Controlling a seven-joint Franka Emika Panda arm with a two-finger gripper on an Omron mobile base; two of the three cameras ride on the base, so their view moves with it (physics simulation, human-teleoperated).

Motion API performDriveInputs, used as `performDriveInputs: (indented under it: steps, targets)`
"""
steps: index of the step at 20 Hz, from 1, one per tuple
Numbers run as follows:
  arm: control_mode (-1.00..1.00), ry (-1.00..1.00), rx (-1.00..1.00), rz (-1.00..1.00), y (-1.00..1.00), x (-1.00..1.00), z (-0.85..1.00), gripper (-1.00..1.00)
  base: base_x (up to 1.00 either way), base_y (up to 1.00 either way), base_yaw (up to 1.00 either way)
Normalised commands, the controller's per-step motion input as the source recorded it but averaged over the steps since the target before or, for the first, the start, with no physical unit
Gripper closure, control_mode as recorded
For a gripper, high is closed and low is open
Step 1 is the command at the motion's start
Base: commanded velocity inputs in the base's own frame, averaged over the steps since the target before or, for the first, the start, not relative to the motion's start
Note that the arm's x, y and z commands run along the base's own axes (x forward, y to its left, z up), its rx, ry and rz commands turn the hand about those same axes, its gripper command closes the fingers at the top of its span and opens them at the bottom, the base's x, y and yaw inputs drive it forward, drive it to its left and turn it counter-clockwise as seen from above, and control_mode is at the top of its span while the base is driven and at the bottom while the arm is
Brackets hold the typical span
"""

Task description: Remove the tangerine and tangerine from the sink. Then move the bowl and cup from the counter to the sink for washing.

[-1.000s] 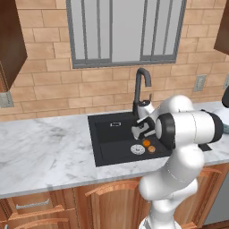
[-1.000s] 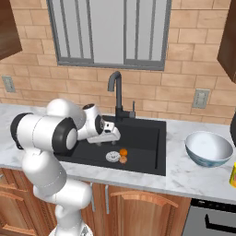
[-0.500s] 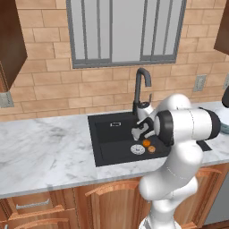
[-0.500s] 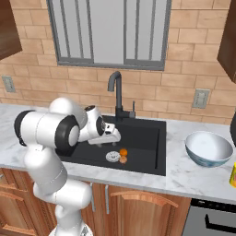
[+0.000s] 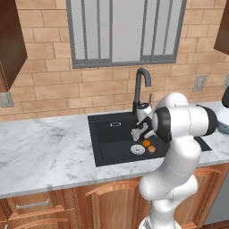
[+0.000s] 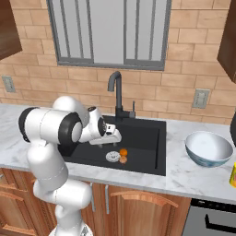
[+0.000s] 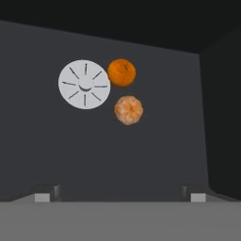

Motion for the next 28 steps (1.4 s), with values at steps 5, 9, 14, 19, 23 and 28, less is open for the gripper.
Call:
performDriveInputs:
  steps: [5,9,14,19,23,28]
  targets:
    - [-1.0,-0.02,0.0,0.0,-0.03,0.03,-0.09,-1.0,0.0,0.0,0.0]
    - [-1.0,-0.03,0.0,0.0,-0.04,0.0,-0.09,-1.0,0.0,0.0,0.0]
    - [-1.0,-0.02,-0.01,0.0,-0.06,0.08,-0.1,-1.0,0.0,0.0,0.0]
    - [-1.0,0.0,-0.01,0.0,-0.06,0.1,-0.13,-1.0,0.0,0.0,0.0]
    - [-1.0,-0.01,-0.02,0.0,-0.05,0.1,-0.12,-1.0,0.0,0.0,0.0]
    - [-1.0,0.0,-0.01,0.0,-0.03,0.12,-0.11,-1.0,0.0,0.0,0.0]
